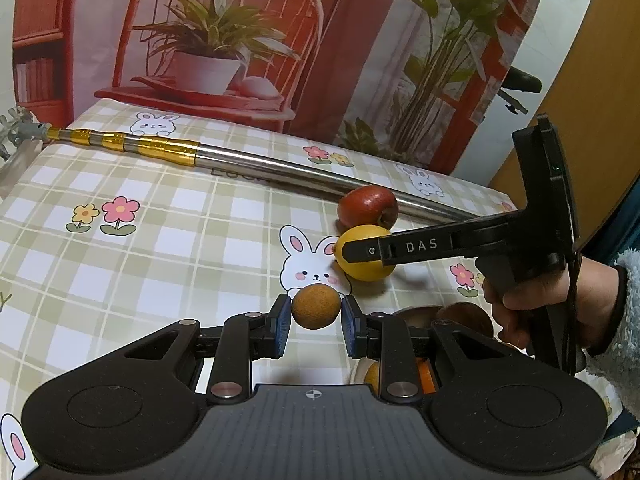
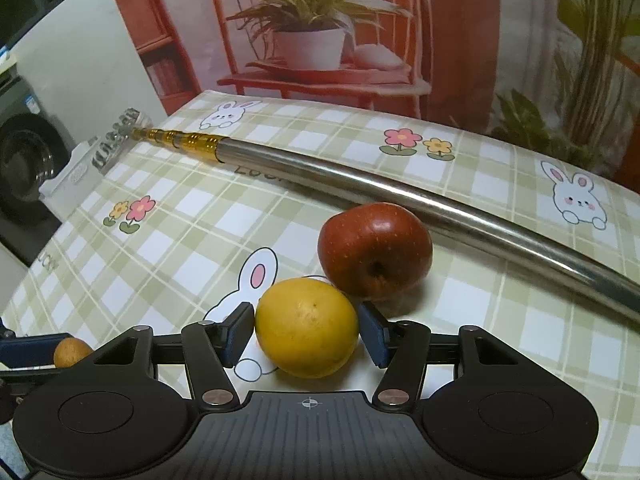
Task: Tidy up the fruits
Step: 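Lift the brown fruit with the left tool while the right tool grasps the lemon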
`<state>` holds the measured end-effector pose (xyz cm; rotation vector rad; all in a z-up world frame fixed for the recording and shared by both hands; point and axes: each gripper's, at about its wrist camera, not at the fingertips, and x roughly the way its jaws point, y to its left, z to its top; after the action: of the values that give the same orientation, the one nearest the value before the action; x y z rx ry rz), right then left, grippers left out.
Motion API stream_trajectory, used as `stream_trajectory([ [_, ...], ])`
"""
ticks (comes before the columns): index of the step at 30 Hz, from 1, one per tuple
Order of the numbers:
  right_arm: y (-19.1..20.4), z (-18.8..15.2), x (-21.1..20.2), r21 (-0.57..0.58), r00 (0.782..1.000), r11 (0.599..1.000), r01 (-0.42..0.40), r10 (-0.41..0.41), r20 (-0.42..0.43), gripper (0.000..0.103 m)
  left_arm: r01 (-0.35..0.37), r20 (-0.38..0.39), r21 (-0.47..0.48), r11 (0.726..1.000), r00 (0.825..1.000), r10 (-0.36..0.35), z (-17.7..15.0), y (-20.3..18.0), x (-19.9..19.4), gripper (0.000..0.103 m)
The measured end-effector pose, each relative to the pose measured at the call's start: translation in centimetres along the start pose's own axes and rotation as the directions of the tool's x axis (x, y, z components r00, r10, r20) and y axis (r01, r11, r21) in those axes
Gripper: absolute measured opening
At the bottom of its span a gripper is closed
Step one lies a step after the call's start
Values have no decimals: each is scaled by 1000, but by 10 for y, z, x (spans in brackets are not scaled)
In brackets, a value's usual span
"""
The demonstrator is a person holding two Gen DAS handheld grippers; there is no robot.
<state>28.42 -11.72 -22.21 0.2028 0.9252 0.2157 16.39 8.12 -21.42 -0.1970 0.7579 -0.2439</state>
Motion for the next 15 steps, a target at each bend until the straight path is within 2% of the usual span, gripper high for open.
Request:
stream_trajectory([
  [3, 0, -6, -6, 3, 1000, 1000, 2, -2, 8, 52, 4, 5, 8, 1000, 1000, -4, -1, -3, -3, 29],
  [8, -4, -17, -33, 38, 996, 998, -43, 40, 79, 52, 18, 11, 29, 999, 1000, -19, -2, -8, -5, 29],
  [15, -11, -42, -85, 83, 974, 989, -119, 99, 205, 52, 45, 0, 64, 997, 999, -45, -4, -19, -2, 29],
])
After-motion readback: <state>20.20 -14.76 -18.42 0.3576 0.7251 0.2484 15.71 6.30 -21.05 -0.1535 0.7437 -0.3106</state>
